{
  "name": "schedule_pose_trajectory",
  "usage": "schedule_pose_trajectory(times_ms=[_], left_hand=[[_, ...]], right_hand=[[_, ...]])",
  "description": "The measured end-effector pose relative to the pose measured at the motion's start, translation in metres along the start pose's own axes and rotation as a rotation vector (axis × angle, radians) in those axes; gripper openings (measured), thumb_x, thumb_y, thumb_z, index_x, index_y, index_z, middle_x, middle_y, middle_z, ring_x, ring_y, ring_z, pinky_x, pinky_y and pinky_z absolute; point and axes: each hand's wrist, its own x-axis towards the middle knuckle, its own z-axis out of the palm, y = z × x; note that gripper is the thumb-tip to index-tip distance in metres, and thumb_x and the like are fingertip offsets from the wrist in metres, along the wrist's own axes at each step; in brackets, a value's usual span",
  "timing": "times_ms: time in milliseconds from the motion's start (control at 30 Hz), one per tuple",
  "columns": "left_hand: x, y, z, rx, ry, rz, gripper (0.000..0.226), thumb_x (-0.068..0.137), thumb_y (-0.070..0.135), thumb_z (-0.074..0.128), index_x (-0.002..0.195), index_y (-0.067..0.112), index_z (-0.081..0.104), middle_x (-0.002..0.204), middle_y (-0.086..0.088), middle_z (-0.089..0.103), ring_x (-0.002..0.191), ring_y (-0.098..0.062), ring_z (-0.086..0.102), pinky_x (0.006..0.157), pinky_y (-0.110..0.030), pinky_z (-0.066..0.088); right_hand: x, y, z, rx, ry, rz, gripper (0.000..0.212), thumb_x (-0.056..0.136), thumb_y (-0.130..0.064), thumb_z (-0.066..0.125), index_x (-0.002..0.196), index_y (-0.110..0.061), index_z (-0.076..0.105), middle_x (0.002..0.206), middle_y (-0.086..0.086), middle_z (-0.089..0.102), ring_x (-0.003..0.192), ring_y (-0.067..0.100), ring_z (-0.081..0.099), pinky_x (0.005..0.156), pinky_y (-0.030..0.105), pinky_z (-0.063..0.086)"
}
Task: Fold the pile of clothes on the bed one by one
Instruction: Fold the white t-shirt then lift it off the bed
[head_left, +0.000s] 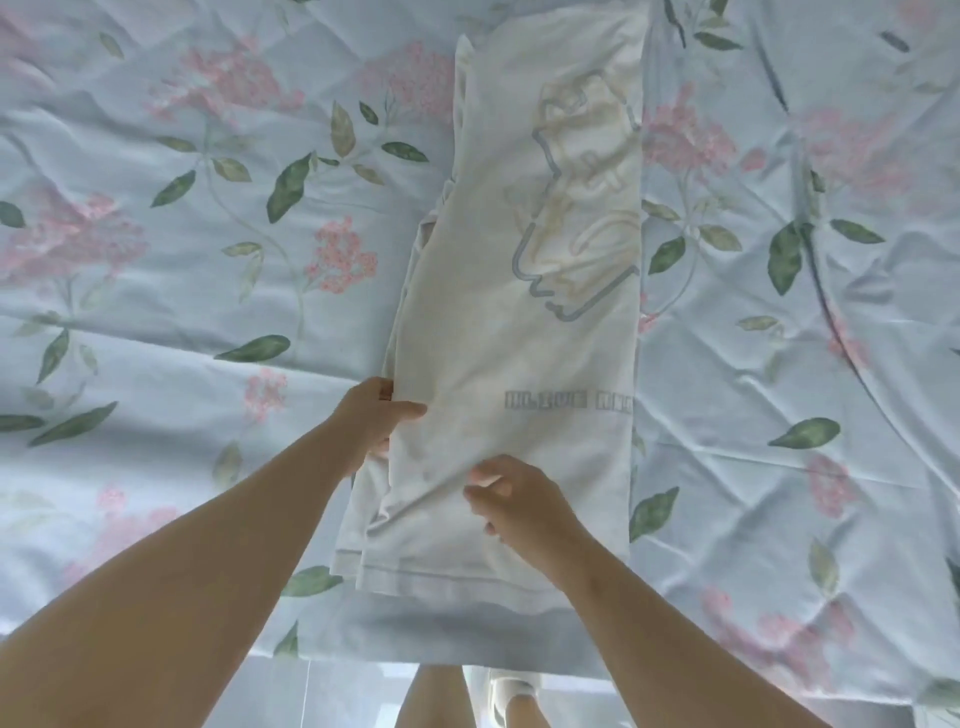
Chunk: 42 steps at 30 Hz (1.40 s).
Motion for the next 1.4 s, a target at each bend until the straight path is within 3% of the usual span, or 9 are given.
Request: schedule_pose_trajectory(times_ms=[100, 267, 333, 467, 600, 867, 1033, 1300, 1400], left_hand=[[-0.019, -0.023, 0.008, 0.147, -0.057, -0.006, 0.033, 0.082, 0.015, 0.072, 0.11, 0.013, 0.055, 0.106, -0.005, 0.063, 0.093, -0.025, 0.058, 0.075, -0.033, 0.048], [-0.037, -0.048, 0.01, 0.144, -0.08, -0.016, 0.024, 0.09, 0.016, 0.06, 0.111, 0.021, 0.049, 0.112, -0.005, 0.058, 0.099, -0.025, 0.054, 0.08, -0.035, 0.045], [-0.04, -0.057, 0.0, 0.024, 0.029, 0.089, 0.013, 0.094, 0.017, 0.053, 0.107, 0.019, 0.053, 0.108, -0.006, 0.062, 0.098, -0.027, 0.057, 0.084, -0.038, 0.047], [-0.045, -0.079, -0.008, 0.311, 0.212, 0.183, 0.011, 0.094, 0.025, 0.053, 0.1, 0.017, 0.054, 0.086, -0.002, 0.058, 0.082, -0.027, 0.055, 0.068, -0.033, 0.043], [-0.045, -0.082, -0.003, 0.253, 0.046, 0.125, 0.022, 0.088, 0.024, 0.065, 0.106, 0.018, 0.053, 0.093, 0.002, 0.06, 0.085, -0.02, 0.057, 0.067, -0.029, 0.044], [-0.041, -0.09, -0.018, 0.613, 0.101, 0.095, 0.026, 0.084, 0.028, 0.067, 0.106, 0.016, 0.058, 0.099, -0.003, 0.064, 0.088, -0.024, 0.056, 0.07, -0.031, 0.043], [-0.024, -0.045, -0.002, 0.189, 0.174, 0.152, 0.04, 0.088, 0.046, 0.059, 0.1, 0.007, 0.059, 0.074, -0.001, 0.052, 0.066, -0.019, 0.048, 0.054, -0.028, 0.033], [0.002, -0.032, 0.006, 0.064, 0.519, 0.22, 0.009, 0.088, 0.026, 0.056, 0.085, 0.019, 0.052, 0.071, 0.005, 0.05, 0.079, -0.027, 0.05, 0.08, -0.039, 0.044], [-0.004, -0.053, 0.01, 0.104, 0.436, 0.182, 0.036, 0.08, 0.036, 0.07, 0.1, 0.02, 0.045, 0.092, 0.003, 0.053, 0.093, -0.026, 0.053, 0.084, -0.041, 0.047]], right_hand=[[-0.01, 0.051, -0.016, -0.283, 0.404, -0.059, 0.021, 0.087, -0.02, 0.056, 0.108, -0.023, 0.058, 0.096, -0.007, 0.056, 0.092, 0.014, 0.055, 0.076, 0.027, 0.04], [-0.026, 0.105, -0.02, -0.473, 0.305, -0.035, 0.037, 0.084, -0.027, 0.061, 0.12, -0.025, 0.053, 0.123, -0.007, 0.047, 0.116, 0.018, 0.044, 0.095, 0.029, 0.038], [-0.027, 0.112, -0.016, -0.459, 0.312, -0.029, 0.035, 0.083, -0.03, 0.064, 0.117, -0.026, 0.055, 0.121, -0.007, 0.047, 0.116, 0.018, 0.043, 0.096, 0.03, 0.038], [-0.024, 0.112, -0.013, -0.347, 0.358, 0.008, 0.029, 0.085, -0.03, 0.063, 0.112, -0.022, 0.056, 0.111, -0.006, 0.047, 0.112, 0.019, 0.046, 0.095, 0.035, 0.04], [-0.02, 0.107, -0.015, -0.169, 0.582, 0.088, 0.044, 0.085, -0.027, 0.065, 0.123, -0.016, 0.047, 0.121, 0.004, 0.045, 0.114, 0.028, 0.045, 0.096, 0.04, 0.039], [-0.022, 0.121, -0.027, -0.001, 0.512, 0.206, 0.012, 0.086, -0.012, 0.056, 0.076, -0.013, 0.049, 0.072, 0.005, 0.056, 0.064, 0.022, 0.051, 0.05, 0.027, 0.034], [-0.012, 0.104, -0.033, 0.081, 0.531, 0.18, 0.018, 0.083, -0.02, 0.064, 0.092, -0.013, 0.05, 0.078, 0.0, 0.056, 0.072, 0.018, 0.052, 0.063, 0.031, 0.04], [0.002, 0.104, -0.037, 0.133, 0.597, 0.17, 0.008, 0.089, -0.013, 0.057, 0.086, -0.006, 0.055, 0.072, 0.004, 0.053, 0.073, 0.025, 0.051, 0.064, 0.03, 0.039], [0.004, 0.101, -0.037, 0.2, 0.587, 0.177, 0.013, 0.088, -0.016, 0.06, 0.079, -0.011, 0.053, 0.071, 0.001, 0.053, 0.07, 0.022, 0.05, 0.065, 0.03, 0.039]])
